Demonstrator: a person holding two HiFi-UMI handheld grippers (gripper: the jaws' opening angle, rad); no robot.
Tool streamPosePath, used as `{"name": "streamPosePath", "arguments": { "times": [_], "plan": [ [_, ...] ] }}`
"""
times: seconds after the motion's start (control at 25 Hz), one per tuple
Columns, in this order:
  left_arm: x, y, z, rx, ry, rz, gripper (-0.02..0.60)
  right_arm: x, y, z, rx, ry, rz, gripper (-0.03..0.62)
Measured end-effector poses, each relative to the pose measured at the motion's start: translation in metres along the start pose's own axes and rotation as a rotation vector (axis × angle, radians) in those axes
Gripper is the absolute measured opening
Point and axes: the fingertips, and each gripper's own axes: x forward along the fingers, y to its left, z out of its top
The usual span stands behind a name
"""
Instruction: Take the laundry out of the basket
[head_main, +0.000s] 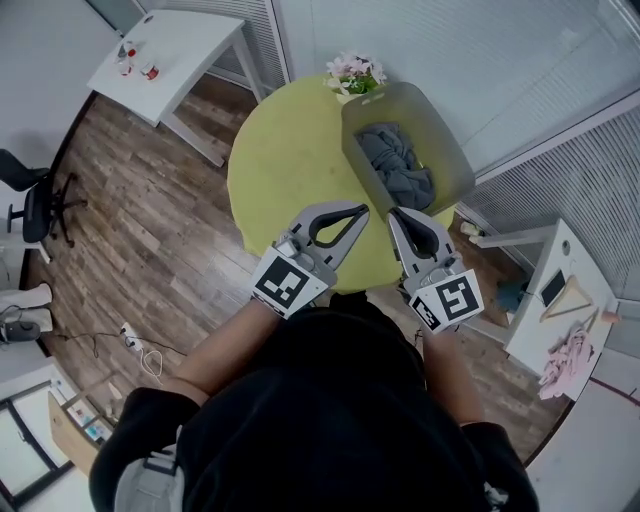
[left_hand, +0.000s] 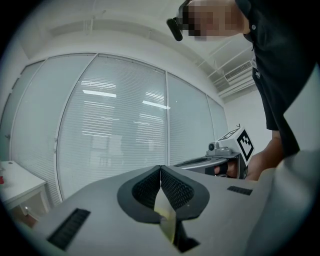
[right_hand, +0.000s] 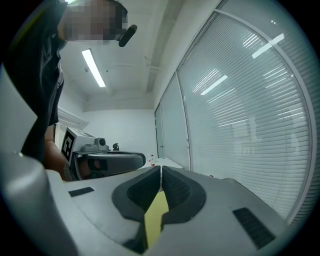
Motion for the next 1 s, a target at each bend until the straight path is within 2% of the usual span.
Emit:
{"name": "streamPosePath", "arguments": {
  "times": [0.2, 0.4, 0.52, 0.6, 0.72, 1.0],
  "plan": [
    [0.034, 0.013, -0.002, 0.0, 0.005, 0.033, 0.011, 0.007, -0.04, -0.007, 0.028, 0.027, 0.011, 0.026],
    [0.068, 0.024, -0.012, 0.045, 0.061, 0.059, 0.011, 0.017, -0.079, -0.025, 0.058, 0.104, 0.047, 0.026],
    [0.088, 0.033, -0.017, 0.01, 0.036, 0.093, 0.011, 0.022, -0.098, -0.032, 0.059, 0.131, 0.068, 0.026],
    [0.1, 0.04, -0.022, 0.02, 0.057, 0.103, 0.011, 0.027, -0.111, -0.039, 0.057, 0.157, 0.08, 0.026],
    [0.117, 0.049, -0.03, 0.054, 0.099, 0.11, 0.011, 0.035, -0.129, -0.058, 0.05, 0.234, 0.095, 0.026],
    [0.145, 0.079, -0.051, 0.068, 0.122, 0.13, 0.011, 0.058, -0.163, -0.104, 0.095, 0.394, 0.117, 0.028]
  ]
}}
